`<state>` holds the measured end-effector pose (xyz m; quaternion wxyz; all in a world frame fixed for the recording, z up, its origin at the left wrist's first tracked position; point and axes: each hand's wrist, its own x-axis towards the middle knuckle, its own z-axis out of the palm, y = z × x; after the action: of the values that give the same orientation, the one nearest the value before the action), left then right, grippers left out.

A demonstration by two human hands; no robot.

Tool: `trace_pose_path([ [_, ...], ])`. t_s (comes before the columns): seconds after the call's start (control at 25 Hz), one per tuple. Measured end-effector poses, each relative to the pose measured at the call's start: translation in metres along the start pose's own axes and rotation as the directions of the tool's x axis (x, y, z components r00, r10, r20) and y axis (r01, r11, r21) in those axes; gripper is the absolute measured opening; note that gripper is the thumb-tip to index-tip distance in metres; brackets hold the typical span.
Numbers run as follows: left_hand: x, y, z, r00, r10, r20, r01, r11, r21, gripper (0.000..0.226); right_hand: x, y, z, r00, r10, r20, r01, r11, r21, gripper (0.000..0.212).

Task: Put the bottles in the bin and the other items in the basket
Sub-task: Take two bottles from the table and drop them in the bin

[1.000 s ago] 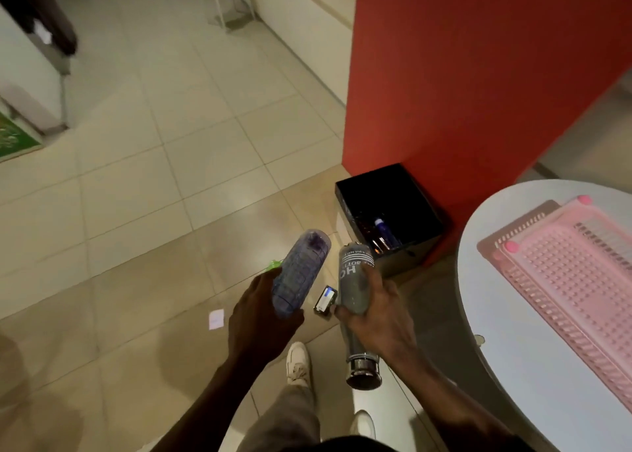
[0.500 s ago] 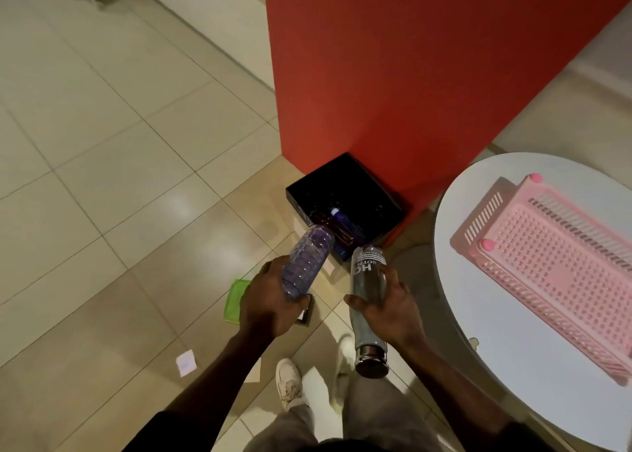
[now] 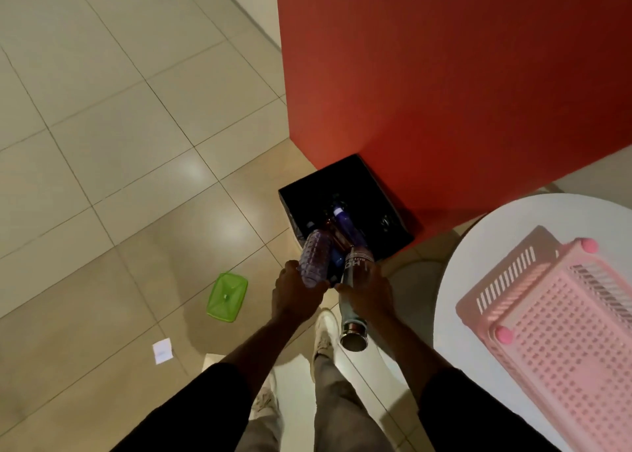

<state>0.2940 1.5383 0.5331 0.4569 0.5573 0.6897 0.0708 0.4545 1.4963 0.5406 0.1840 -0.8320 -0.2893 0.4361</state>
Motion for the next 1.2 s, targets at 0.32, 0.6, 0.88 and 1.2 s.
trace_pose_path([
  [0.32, 0.108, 0.04, 0.084, 0.989, -0.145, -0.023, 0.142, 0.984, -0.104, 0.077, 0.159, -0.01, -0.045, 0.995, -0.014, 0.098, 0.041, 0.958, -0.283, 0.104],
  [0.6, 0.158, 0.056, 0.114, 0.99, -0.135, -0.043, 0.133, 0.989, -0.057, 0.081, 0.231, -0.032, -0.044, 0.968, -0.244, 0.063, 0.237, 0.8, -0.551, 0.086],
  [0.88, 0.091, 0.02, 0.106, 0.973, 0.209, 0.102, -0.232, 0.889, 0.394, 0.077, 0.183, 0.009, -0.029, 0.965, -0.227, 0.131, 0.254, 0.689, -0.679, 0.063],
  [1.2, 0.025, -0.015, 0.065, 0.916, 0.276, 0.292, -0.402, 0.649, 0.646, 0.1, 0.073, 0.047, -0.001, 0.94, -0.271, 0.208, 0.34, 0.679, -0.651, 0.071],
])
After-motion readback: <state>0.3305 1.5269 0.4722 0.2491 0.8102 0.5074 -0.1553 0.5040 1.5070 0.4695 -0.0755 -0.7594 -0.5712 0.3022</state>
